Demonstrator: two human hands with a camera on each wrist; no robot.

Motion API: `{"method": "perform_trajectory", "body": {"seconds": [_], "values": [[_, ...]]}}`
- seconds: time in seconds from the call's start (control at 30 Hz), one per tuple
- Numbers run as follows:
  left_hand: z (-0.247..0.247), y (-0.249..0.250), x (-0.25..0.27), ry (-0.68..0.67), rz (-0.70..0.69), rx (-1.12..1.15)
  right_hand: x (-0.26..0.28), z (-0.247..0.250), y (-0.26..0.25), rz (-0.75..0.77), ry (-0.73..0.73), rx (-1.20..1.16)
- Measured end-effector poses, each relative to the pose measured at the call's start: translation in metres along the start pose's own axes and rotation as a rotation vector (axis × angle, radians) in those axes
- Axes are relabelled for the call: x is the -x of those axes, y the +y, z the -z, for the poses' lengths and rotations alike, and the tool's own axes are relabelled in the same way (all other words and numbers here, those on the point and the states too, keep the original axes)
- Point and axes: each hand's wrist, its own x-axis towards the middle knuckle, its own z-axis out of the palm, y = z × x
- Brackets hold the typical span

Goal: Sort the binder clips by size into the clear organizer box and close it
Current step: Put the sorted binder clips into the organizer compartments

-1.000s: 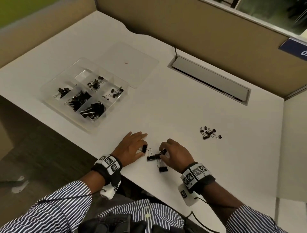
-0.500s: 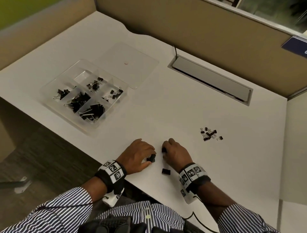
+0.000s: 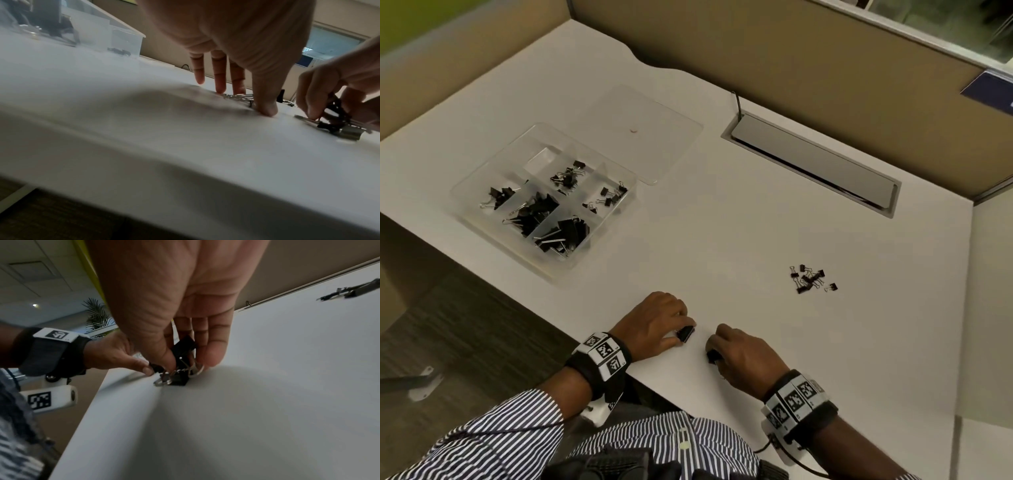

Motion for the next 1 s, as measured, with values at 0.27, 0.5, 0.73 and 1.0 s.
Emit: {"method": "perform_trajectory", "body": {"seconds": [0.27, 0.5, 0.73, 1.0], "values": [[-0.004, 0.014, -0.014, 0.022, 0.035, -0.041, 0.004, -0.002, 0.001, 0.054, 0.001, 0.023], [-0.002, 0.017, -0.015, 0.06, 0.075, -0.031, 0.0, -0.019, 0.001, -0.018, 0.098, 0.063], [0.013, 0.005, -0.015, 0.096, 0.173, 0.045, -0.015, -0.001, 0.004, -0.108, 0.123, -0.129], [0.055, -0.017, -0.017, 0.234, 0.219, 0.119, -0.044, 0.042, -0.002, -0.166, 0.282, -0.331]]}}
